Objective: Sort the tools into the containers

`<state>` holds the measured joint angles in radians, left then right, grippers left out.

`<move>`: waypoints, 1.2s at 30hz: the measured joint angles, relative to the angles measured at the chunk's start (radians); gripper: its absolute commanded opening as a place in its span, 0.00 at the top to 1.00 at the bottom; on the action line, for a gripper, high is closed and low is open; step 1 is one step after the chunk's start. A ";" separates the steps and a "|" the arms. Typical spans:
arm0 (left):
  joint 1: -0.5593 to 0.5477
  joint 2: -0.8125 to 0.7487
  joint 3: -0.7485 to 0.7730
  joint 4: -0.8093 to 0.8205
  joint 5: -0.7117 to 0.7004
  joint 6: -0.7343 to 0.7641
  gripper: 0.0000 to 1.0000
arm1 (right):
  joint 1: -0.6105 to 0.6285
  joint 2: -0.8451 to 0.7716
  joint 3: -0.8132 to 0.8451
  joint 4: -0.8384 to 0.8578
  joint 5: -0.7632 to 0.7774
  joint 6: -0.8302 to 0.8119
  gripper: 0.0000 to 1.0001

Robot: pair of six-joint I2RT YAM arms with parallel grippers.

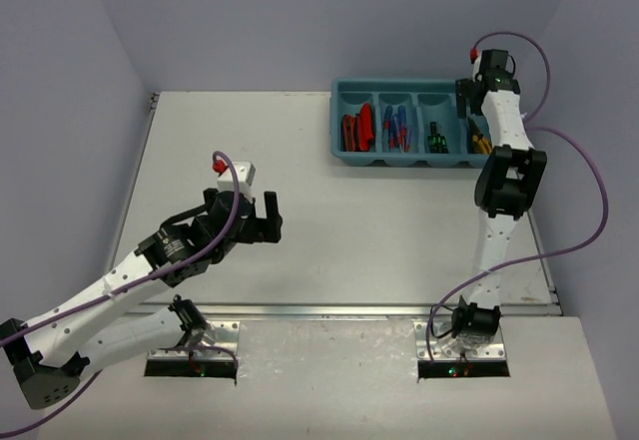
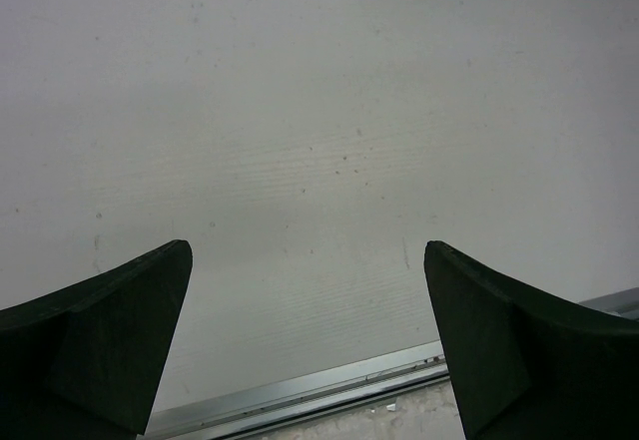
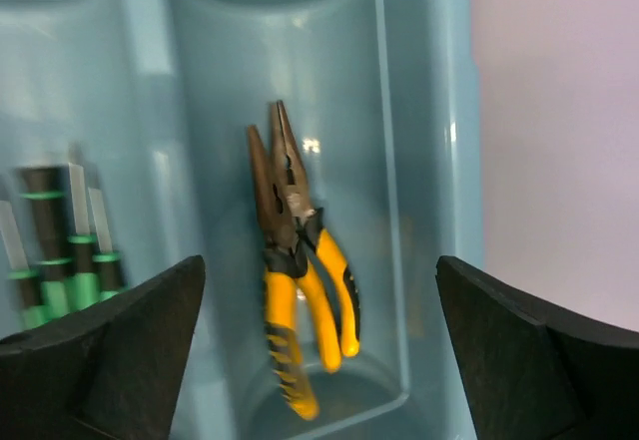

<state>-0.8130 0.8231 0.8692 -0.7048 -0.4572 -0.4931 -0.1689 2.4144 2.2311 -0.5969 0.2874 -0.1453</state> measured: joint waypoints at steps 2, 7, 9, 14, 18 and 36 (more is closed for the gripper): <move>0.015 0.001 0.000 0.001 0.001 0.000 0.00 | 0.008 -0.014 0.019 -0.014 -0.002 0.037 0.01; 0.141 -0.006 0.000 0.002 -0.018 -0.004 0.00 | 0.057 -0.175 -0.021 -0.061 -0.013 0.155 0.01; 0.213 -0.017 0.000 -0.003 -0.058 -0.018 0.00 | 0.086 -0.321 -0.125 -0.058 -0.033 0.210 0.01; 0.277 -0.059 0.001 -0.054 -0.198 -0.076 0.00 | 0.185 -0.781 -0.549 -0.022 -0.082 0.305 0.01; 0.278 -0.115 -0.017 -0.045 -0.273 -0.078 0.00 | 0.248 -1.082 -0.841 0.009 -0.147 0.367 0.01; 0.278 -0.251 -0.043 0.034 -0.403 0.036 0.00 | 0.289 -2.031 -1.525 -0.084 -0.221 0.408 0.01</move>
<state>-0.5354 0.5723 0.8263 -0.6710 -0.8600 -0.4568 0.1204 0.3834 0.7065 -0.6811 0.0659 0.2627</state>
